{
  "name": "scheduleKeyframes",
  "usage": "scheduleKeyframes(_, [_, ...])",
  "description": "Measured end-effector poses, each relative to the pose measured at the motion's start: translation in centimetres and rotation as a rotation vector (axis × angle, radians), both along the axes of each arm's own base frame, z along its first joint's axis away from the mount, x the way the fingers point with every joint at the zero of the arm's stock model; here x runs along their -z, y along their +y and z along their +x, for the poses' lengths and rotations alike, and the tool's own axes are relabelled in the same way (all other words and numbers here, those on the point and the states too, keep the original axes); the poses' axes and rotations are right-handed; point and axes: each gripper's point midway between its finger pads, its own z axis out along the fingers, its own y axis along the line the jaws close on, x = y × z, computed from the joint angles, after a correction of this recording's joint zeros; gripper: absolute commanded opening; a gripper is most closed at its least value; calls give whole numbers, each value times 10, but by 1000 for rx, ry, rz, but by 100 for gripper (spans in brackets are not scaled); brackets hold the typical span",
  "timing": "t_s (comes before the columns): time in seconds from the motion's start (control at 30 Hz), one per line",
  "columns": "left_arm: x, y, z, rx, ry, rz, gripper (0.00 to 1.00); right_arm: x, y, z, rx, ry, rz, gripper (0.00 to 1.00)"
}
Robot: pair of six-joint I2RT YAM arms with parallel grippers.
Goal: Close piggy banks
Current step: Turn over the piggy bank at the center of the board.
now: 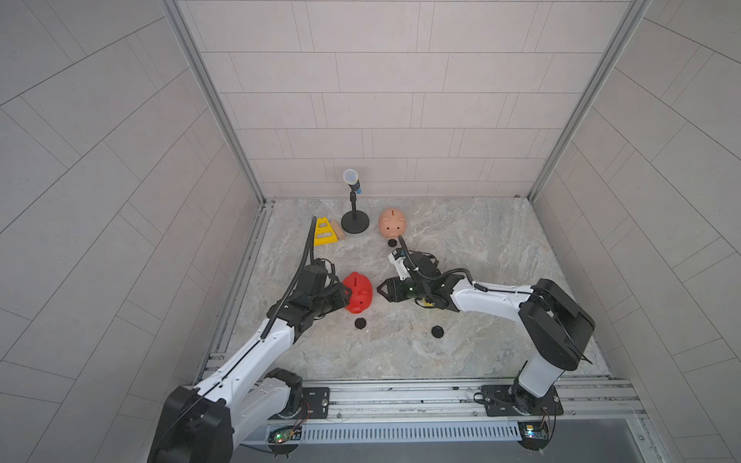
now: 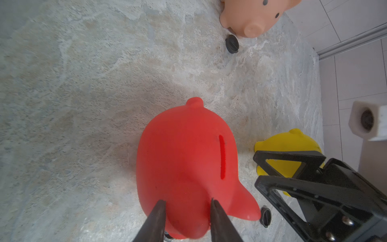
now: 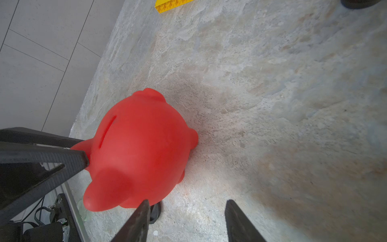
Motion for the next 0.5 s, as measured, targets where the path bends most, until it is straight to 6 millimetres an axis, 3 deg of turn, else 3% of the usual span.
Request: scheduleKeyframes(0.5, [0,16,11,-88,-32,-59,33,4,0,0,-3,5,-7,58])
